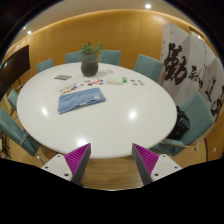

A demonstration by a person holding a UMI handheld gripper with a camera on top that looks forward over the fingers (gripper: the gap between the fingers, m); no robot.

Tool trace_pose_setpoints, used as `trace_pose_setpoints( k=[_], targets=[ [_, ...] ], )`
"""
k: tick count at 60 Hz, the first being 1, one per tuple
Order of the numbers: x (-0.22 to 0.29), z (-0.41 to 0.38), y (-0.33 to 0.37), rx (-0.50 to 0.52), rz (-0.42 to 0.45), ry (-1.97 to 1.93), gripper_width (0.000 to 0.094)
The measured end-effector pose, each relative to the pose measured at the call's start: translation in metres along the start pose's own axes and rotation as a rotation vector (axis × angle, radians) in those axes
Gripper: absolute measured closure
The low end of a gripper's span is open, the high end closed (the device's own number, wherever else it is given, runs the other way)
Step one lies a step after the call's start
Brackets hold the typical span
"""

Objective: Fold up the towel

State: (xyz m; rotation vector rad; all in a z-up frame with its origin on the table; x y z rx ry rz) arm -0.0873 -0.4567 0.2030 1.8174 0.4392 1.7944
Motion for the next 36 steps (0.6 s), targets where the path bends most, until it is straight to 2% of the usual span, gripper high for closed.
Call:
trace_pose_setpoints(
  k=[8, 15, 29, 36],
  targets=[
    [-0.005, -0.095, -0.048, 0.139, -0.012, 0.033, 0.0074],
    [0.018, -0.173, -0.102, 0.222, 0.022, 0.083, 0.0071],
    [0.062, -0.307, -0.233, 0.3, 0.067, 0.118, 0.006],
    [0.078, -0.344, -0.296, 0.29, 0.067, 0.138, 0.0061]
  ],
)
Point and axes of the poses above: the point between the fingertips, and its own axes, seen from behind it with the camera up: z to the right, x up, y backward, against the way the camera looks, the point moved 5 cm from there along y, backward, against the way the camera looks, and after that the axes turned 10 degrees about z, right-handed, at the moved point
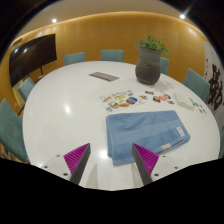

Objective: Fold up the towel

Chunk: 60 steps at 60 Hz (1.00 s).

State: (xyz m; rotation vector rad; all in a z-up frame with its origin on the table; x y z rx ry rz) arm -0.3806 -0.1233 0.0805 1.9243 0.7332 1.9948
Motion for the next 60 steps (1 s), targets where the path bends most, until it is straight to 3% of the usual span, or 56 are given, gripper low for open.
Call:
trace_pose_setpoints(
  k=[10, 16, 20, 25, 29, 44, 52, 60],
  targets=[
    [0.005, -0.005, -0.075, -0.027, -0.022, 0.017, 0.006],
    [0.001, -0.002, -0.105, -0.048, -0.027, 0.051, 0.0119],
    [0.008, 0.0, -0.114, -0.053, 0.03, 0.097, 0.0295],
    [0.009, 0.004, -0.119, -0.073, 0.073, 0.139, 0.068],
    [0.009, 0.011, -0.121, -0.096, 0.085, 0.189, 0.0844],
    [0.023, -0.004, -0.091, 0.024, 0.02, -0.011, 0.0875],
    [0.071, -0.027, -0.039, 0.222, 0.053, -0.205, 0.0875],
    [0.119, 0.012, -0.021, 0.245, 0.128, -0.291, 0.0874]
  ],
)
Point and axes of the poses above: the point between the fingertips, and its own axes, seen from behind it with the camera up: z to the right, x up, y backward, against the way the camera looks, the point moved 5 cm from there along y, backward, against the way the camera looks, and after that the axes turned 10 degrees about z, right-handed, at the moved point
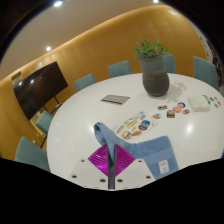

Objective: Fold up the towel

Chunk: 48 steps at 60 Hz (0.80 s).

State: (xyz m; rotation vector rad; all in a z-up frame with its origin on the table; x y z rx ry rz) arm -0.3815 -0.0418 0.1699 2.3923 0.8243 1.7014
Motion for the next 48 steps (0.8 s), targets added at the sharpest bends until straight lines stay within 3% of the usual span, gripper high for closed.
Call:
trace_pose_setpoints(
  k=[9, 13, 16, 20, 22, 23, 25, 48],
  targets=[
    [-0.001, 0.107, -0.006, -0.17, -0.023, 0.023, 0.0857],
    [-0.011, 0.151, -0.011, -0.214, -0.033, 0.028, 0.0773],
    [-0.022, 0.179, -0.008, -0.267, -0.083, 0.04, 0.0595],
    [-0.022, 0.2, 0.002, -0.31, -0.096, 0.071, 0.0244],
    [-0.017, 0.203, 0.009, -0.314, -0.079, 0.089, 0.0185],
    [-0.014, 0.203, 0.013, -0.315, -0.071, 0.099, 0.0111],
    [-0.008, 0.202, 0.022, -0.319, -0.058, 0.119, 0.0074],
    [0.005, 0.089, 0.176, -0.376, 0.004, 0.248, 0.0079]
  ],
)
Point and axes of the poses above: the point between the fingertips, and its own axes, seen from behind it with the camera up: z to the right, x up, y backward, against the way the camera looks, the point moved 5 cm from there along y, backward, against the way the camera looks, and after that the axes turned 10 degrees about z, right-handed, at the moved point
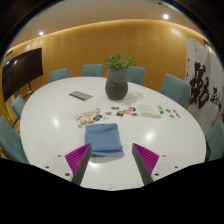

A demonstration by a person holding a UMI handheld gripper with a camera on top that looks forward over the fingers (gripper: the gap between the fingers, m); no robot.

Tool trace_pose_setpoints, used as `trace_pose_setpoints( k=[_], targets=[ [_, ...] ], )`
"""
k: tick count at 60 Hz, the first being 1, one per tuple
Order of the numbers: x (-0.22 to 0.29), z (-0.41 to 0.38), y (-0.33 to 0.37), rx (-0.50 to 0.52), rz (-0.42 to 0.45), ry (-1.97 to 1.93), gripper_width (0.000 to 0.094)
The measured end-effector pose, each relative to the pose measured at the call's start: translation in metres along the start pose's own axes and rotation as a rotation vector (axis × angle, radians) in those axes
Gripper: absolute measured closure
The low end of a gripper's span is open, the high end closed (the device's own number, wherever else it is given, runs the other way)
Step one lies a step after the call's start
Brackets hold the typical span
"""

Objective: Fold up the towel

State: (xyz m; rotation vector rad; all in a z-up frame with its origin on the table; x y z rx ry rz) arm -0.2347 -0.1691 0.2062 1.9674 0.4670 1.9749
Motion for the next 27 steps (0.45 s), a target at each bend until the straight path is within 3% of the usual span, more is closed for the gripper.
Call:
trace_pose_setpoints(
  k=[13, 27],
  targets=[
    [0.001, -0.03, 0.098, -0.053, 0.057, 0.008, 0.0065],
    [0.007, -0.043, 0.154, -0.075, 0.089, 0.021, 0.0068]
  ],
)
Point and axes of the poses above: the point between the fingertips, and its own axes, seen from behind it with the camera up: z to the right, x up, y backward, against the way the camera looks, the point moved 5 cm from there along y, backward, against the way the camera looks, and after that the axes turned 10 degrees about z, right-handed, at the moved point
